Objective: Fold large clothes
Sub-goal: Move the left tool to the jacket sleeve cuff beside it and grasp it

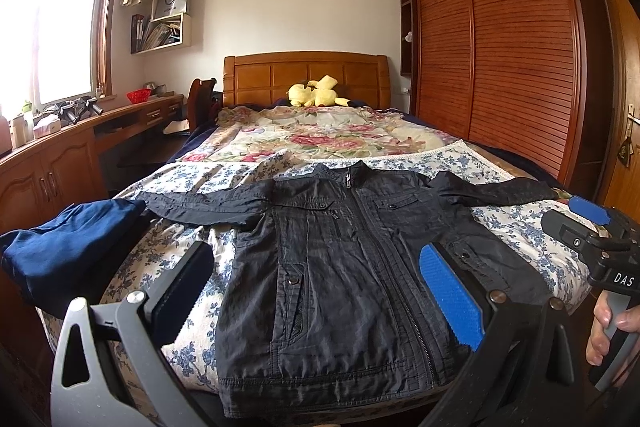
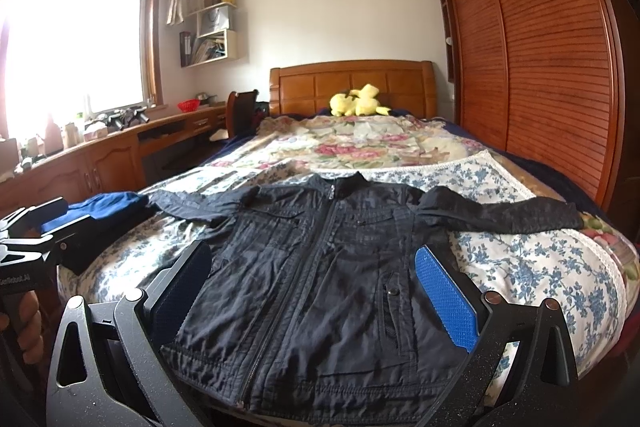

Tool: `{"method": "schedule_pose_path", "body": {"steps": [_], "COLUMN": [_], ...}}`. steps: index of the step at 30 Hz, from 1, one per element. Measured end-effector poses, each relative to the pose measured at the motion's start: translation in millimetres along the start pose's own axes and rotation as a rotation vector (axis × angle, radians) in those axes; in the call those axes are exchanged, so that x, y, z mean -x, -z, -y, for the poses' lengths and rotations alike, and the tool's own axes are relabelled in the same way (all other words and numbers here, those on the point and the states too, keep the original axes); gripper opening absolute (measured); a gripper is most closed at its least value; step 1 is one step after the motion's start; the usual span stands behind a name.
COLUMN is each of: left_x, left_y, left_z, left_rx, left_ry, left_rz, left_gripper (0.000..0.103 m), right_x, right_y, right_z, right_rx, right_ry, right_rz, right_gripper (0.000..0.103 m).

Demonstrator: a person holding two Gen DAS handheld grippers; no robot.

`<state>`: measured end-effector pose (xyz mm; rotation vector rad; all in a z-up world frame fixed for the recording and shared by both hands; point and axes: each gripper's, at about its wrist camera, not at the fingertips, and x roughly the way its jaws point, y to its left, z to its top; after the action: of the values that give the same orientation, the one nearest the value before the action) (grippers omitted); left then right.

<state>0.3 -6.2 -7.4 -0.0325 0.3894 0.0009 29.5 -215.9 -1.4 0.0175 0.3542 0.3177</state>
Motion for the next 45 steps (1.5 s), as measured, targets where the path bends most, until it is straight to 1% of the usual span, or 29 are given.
{"method": "schedule_pose_path", "body": {"steps": [7, 12, 17, 21, 24, 29, 35, 39, 45], "left_x": [-16, -34, -56, -70, -79, -95, -110, -123, -149], "left_y": [10, 17, 24, 29, 32, 36, 36, 35, 37], "left_z": [-10, -20, -34, -44, -52, -64, -83, -104, -140], "left_rx": [0.008, 0.013, 0.016, 0.027, 0.031, 0.035, 0.049, 0.07, 0.107], "left_ry": [-0.017, -0.027, -0.032, -0.017, -0.022, -0.054, -0.104, -0.143, -0.172], "left_rz": [-0.036, -0.069, -0.109, -0.133, -0.143, -0.166, -0.179, -0.198, -0.251], "left_gripper": [0.103, 0.103, 0.103, 0.103, 0.103, 0.103, 0.103, 0.103, 0.103], "right_x": [-14, -33, -60, -84, -105, -132, -164, -191, -237], "right_y": [7, 13, 20, 23, 23, 21, 15, 10, 2], "right_z": [1, 1, -4, -8, -12, -19, -27, -37, -57], "right_rx": [0.005, 0.01, 0.021, 0.035, 0.04, 0.052, 0.067, 0.089, 0.133], "right_ry": [0.002, -0.009, -0.037, -0.055, -0.073, -0.104, -0.164, -0.203, -0.253], "right_rz": [-0.022, -0.043, -0.07, -0.084, -0.092, -0.091, -0.098, -0.111, -0.129], "right_gripper": [0.103, 0.103, 0.103, 0.103, 0.103, 0.103, 0.103, 0.103, 0.103]}}
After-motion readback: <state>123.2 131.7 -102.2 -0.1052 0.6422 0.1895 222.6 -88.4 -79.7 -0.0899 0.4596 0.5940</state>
